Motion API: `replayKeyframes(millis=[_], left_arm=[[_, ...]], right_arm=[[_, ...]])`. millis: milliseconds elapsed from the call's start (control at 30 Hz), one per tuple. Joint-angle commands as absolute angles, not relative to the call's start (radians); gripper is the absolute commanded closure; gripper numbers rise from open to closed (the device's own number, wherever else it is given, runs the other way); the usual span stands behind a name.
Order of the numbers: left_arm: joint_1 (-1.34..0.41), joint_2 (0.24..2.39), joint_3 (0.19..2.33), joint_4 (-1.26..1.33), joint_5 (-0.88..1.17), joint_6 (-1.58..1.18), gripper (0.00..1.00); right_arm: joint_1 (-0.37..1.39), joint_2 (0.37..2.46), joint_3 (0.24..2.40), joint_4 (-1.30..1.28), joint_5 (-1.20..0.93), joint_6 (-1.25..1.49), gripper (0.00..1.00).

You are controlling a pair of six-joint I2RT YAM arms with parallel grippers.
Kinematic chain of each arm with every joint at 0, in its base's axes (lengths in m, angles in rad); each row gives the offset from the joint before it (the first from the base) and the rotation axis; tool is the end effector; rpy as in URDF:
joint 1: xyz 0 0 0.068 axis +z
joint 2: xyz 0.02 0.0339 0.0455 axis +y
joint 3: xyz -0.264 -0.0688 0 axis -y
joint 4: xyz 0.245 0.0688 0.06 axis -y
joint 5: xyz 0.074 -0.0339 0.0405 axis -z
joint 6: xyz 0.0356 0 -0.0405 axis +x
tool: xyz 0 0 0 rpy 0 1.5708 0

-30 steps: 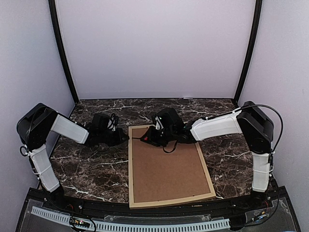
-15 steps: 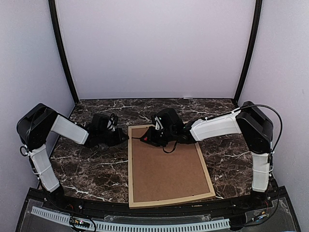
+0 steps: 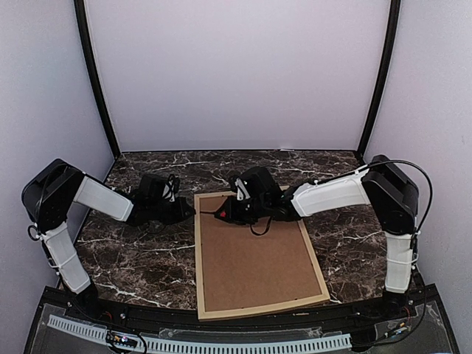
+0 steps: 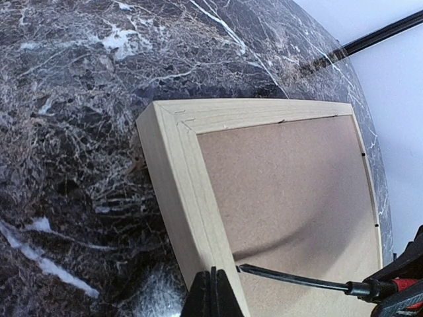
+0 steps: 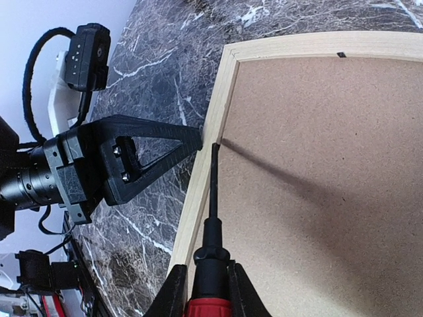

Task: Take the photo out of the frame
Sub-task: Release the fastener from the backboard.

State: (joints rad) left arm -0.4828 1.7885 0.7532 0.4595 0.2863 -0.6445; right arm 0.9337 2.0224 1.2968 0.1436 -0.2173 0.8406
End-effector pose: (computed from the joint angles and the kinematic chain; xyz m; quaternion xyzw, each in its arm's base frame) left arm 0.3003 -0.1688 0.1323 -0.0024 0.8724 -0.3583 0.3323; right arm 0.2610 0.3656 0.1736 -0.0921 0.8717 0.4260 0.2239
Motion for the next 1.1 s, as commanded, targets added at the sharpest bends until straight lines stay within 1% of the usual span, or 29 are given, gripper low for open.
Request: replayKeyframes(millis=[0,267,400,500,567,667,767,967,1067], left_arm=[[-0.543,1.754,0.725,0.355,0.350,-0.614,1.00],[-0.543,1.661,0.684,0.329,0.290,-0.603,1.00],[-0.543,1.582,0.646,0.314,0.271,-0.600,0.99],[-0.542,1.523,0.617,0.288,0.250,-0.599,0.96],[-0.543,1.474,0.596,0.269,0.242,-0.593,0.94],[-0.543,1.389,0.574,0.213,0.228,-0.583,0.86],[-0.543,1.305,0.561,0.116,0.195,-0.599,0.82],[-0.543,1.111,0.534,-0.026,0.194,-0.679,0.68],[-0.543,1.015,0.535,-0.093,0.207,-0.675,0.62]], right_arm=[[1.024,1.925,1.276,0.339,-0.469,0.761,1.00],[1.015,1.843,1.192,0.307,-0.396,0.729,1.00],[1.008,1.797,1.132,0.308,-0.372,0.728,1.00],[1.007,1.758,1.101,0.297,-0.353,0.715,1.00],[1.008,1.731,1.087,0.274,-0.335,0.699,1.00],[1.007,1.678,1.077,0.213,-0.284,0.660,1.00],[1.008,1.638,1.065,0.183,-0.237,0.636,1.00],[1.019,1.630,1.076,0.163,-0.181,0.604,1.00],[1.028,1.631,1.114,0.119,-0.159,0.570,1.00]])
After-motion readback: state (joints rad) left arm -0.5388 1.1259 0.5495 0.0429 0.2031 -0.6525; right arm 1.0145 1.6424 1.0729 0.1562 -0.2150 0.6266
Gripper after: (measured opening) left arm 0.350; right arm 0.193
